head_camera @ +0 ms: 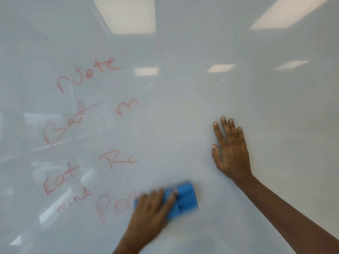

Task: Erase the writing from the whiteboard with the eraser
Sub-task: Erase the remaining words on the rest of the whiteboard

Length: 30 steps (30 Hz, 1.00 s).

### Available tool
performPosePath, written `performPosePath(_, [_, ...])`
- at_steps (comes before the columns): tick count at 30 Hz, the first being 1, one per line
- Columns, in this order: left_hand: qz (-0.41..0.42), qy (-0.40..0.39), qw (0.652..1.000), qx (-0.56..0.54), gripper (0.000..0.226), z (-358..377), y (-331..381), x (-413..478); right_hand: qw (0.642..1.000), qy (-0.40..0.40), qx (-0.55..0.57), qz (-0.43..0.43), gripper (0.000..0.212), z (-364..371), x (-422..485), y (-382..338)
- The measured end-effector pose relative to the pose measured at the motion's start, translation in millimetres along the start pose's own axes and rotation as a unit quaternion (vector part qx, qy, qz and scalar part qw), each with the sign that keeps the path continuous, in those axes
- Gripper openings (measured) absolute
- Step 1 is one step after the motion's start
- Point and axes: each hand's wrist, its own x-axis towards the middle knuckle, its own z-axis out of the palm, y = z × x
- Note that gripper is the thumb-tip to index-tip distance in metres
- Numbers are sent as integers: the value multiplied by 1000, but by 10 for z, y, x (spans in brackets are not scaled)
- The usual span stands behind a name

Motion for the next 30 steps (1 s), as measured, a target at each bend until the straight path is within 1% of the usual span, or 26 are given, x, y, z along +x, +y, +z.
performPosePath(1, [77, -28, 997, 7, 29, 23, 145, -203, 1000, 0, 0, 0, 51, 2, 2, -1])
performPosePath(2, [138, -59, 989, 13, 30, 35, 238, -362, 1000, 0, 1, -1, 52, -1, -1, 0])
performPosePath(3, [182, -76, 980, 22, 32, 43, 263, -459, 1000, 2, 2, -2, 51, -3, 1, -4])
performPosePath(5, [231, -62, 970, 34, 36, 37, 123, -413, 1000, 5, 3, -2, 51, -5, -3, 5])
performPosePath(6, [229, -29, 973, 31, 37, 25, -15, -286, 1000, 5, 4, -1, 52, -3, -12, 10])
performPosePath(7, [198, 12, 980, 25, 37, -1, -193, -96, 1000, 4, 5, -2, 52, -1, -15, 10])
performPosePath(8, [148, 42, 988, 25, 38, -37, -425, 145, 1000, 4, 4, -2, 52, 2, -8, 7])
performPosePath(10, [21, 76, 996, 52, 49, -159, -917, 656, 1000, 5, -3, -1, 52, 10, -6, 11])
performPosePath(12, [-113, 63, 988, 83, 53, -317, -1344, 1065, 1000, 5, -2, 0, 52, 21, -9, 5])
performPosePath(14, [-239, 38, 969, 52, 55, -401, -1498, 1278, 1000, 4, -2, 0, 52, 21, -7, 6])
performPosePath(15, [-277, 37, 959, 39, 57, -395, -1472, 1294, 1000, 4, -3, 0, 52, 21, -8, 6])
performPosePath(16, [-291, 38, 955, 36, 56, -370, -1391, 1257, 1000, 3, -3, 0, 52, 20, -10, 5])
performPosePath(17, [-271, 37, 961, 34, 55, -329, -1268, 1173, 1000, 3, -3, 0, 52, 18, -12, 5])
performPosePath(18, [-211, 41, 976, 36, 53, -291, -1126, 1056, 1000, 3, -3, -1, 52, 14, -11, 4])
performPosePath(19, [-112, 36, 992, 36, 52, -258, -984, 920, 1000, 3, -4, -2, 52, 9, -12, 3])
performPosePath(20, [7, 15, 999, 37, 50, -243, -869, 791, 1000, 4, -4, -3, 51, 5, -8, 0])
performPosePath(21, [111, -9, 993, 45, 48, -234, -826, 700, 1000, 4, -3, -4, 51, -1, -7, -1])
performPosePath(22, [179, -20, 982, 52, 47, -230, -861, 681, 1000, 4, -1, -4, 51, -7, -5, 0])
performPosePath(23, [205, -16, 977, 59, 45, -234, -944, 745, 1000, 4, 2, -6, 51, -12, -2, 3])
performPosePath(24, [198, -2, 978, 68, 45, -246, -1064, 876, 1000, 3, 4, -6, 51, -16, 0, 5])
performPosePath(25, [164, 19, 983, 79, 48, -272, -1212, 1053, 1000, 3, 6, -7, 52, -16, 3, 5])
performPosePath(27, [40, 49, 992, 113, 53, -349, -1592, 1470, 1000, 3, 8, -7, 51, -18, 3, 11])
performPosePath(28, [-46, 45, 991, 121, 54, -411, -1800, 1669, 1000, 3, 7, -8, 51, -18, 9, 10])
performPosePath(29, [-143, 31, 982, 116, 56, -478, -1978, 1837, 1000, 4, 5, -10, 51, -21, 8, 14])
performPosePath(30, [-239, 18, 965, 106, 59, -526, -2120, 1964, 1000, 4, 5, -12, 51, -22, 7, 12])
